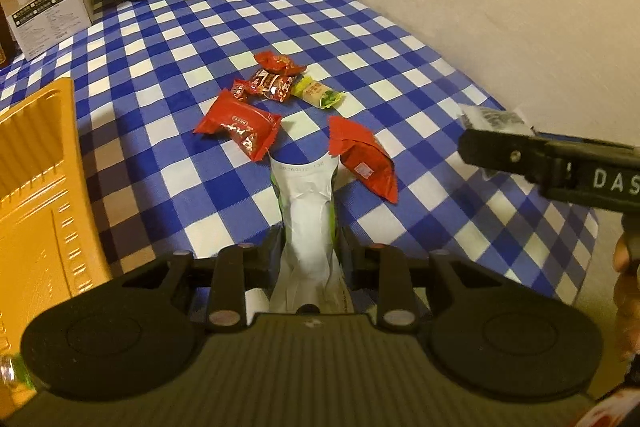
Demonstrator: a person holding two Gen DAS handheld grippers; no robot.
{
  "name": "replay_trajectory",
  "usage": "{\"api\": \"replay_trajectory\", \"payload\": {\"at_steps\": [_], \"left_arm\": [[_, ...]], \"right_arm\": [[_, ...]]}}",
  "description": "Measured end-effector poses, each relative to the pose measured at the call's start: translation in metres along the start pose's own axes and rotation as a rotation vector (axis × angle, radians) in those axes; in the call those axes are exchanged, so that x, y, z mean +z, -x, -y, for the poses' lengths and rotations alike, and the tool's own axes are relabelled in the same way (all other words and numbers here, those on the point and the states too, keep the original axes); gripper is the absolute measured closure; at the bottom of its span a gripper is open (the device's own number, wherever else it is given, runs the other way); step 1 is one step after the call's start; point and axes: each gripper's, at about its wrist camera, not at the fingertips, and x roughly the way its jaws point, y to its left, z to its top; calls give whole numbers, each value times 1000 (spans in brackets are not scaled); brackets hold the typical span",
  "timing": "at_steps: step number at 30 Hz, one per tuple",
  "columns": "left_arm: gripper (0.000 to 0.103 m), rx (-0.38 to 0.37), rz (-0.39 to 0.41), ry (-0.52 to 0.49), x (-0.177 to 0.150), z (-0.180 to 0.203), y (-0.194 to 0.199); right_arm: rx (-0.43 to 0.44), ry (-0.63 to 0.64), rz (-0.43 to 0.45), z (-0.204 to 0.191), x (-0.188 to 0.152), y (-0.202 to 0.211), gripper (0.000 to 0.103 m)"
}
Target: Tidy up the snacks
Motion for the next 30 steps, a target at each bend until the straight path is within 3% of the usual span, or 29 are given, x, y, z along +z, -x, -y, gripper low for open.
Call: {"api": "replay_trajectory", "payload": {"at_steps": [16, 30], "left_arm": [[76, 18, 34, 49, -18, -10, 42], [76, 29, 111, 97, -30, -20, 89]], "right_arm": [[21, -1, -8, -19, -15, 20, 20], [61, 15, 45, -42, -24, 51, 20]]}}
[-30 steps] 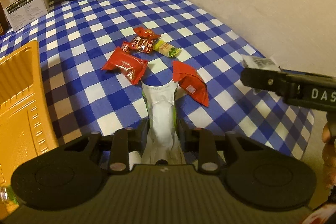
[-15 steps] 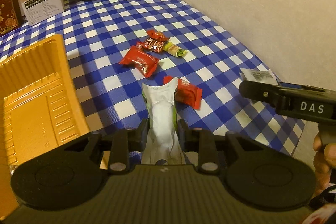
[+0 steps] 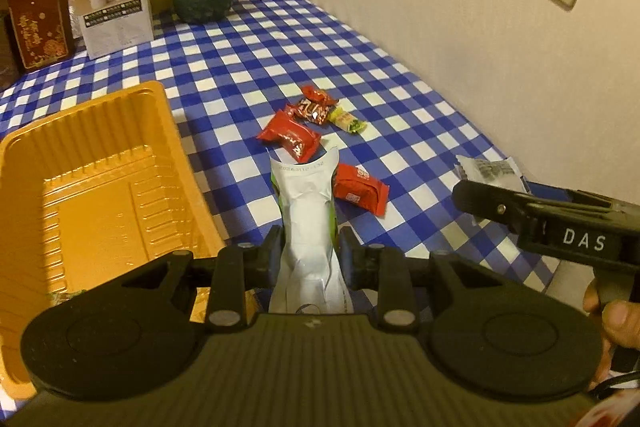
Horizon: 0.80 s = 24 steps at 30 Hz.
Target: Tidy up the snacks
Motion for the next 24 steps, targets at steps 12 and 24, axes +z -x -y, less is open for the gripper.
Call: {"api": "replay_trajectory", "payload": {"at_steps": [12, 24], "left_arm": [[76, 43, 61, 4, -5, -19, 50], [76, 97, 98, 17, -19, -45, 89]], "right_arm": [[47, 67, 48, -40, 5, 23, 20], [105, 117, 33, -79, -1, 26, 20]]}}
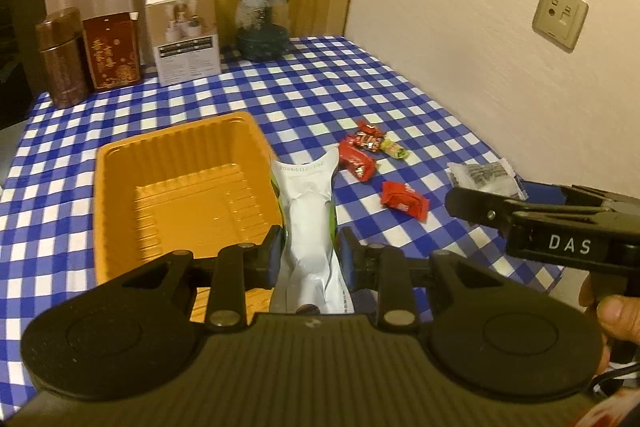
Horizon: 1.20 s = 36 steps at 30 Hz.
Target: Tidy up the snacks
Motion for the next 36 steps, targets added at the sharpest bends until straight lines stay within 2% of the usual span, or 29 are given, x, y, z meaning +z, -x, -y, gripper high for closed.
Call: {"api": "replay_trajectory", "payload": {"at_steps": [23, 36], "left_arm": [[76, 95, -5, 59, -18, -62, 23], [76, 134, -26, 85, -16, -95, 9]], "right_arm": [[100, 116, -41, -65, -4, -35, 20], [160, 210, -65, -89, -15, -75, 20]]}}
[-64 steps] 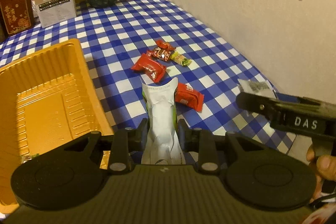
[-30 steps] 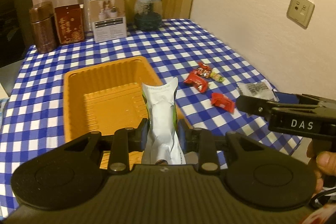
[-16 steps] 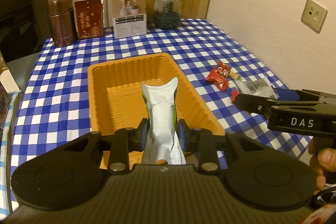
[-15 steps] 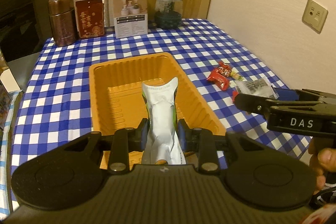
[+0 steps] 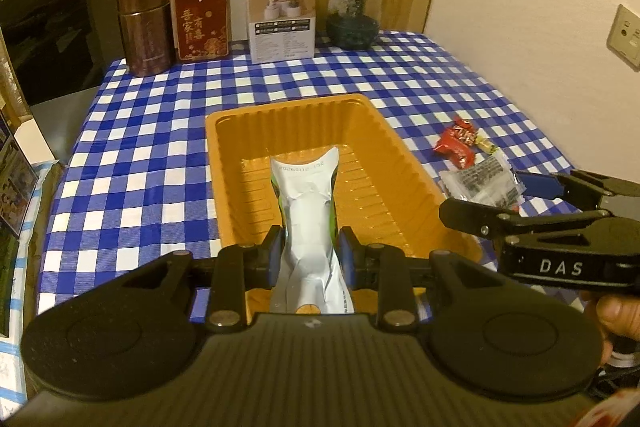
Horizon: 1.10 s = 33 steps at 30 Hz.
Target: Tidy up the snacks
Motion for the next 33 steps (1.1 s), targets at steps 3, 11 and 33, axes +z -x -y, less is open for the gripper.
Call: {"api": "replay_trajectory", "payload": {"at_steps": [3, 11, 33], "left_arm": [[76, 2, -4, 2, 1, -4, -8], [76, -2, -19, 12, 4, -12, -30], [76, -9, -59, 26, 9, -27, -74]], "right_arm": [[16, 23, 0, -2, -2, -9, 20], [45, 99, -18, -11, -4, -32, 20], [41, 115, -83, -8, -4, -72, 20]]}}
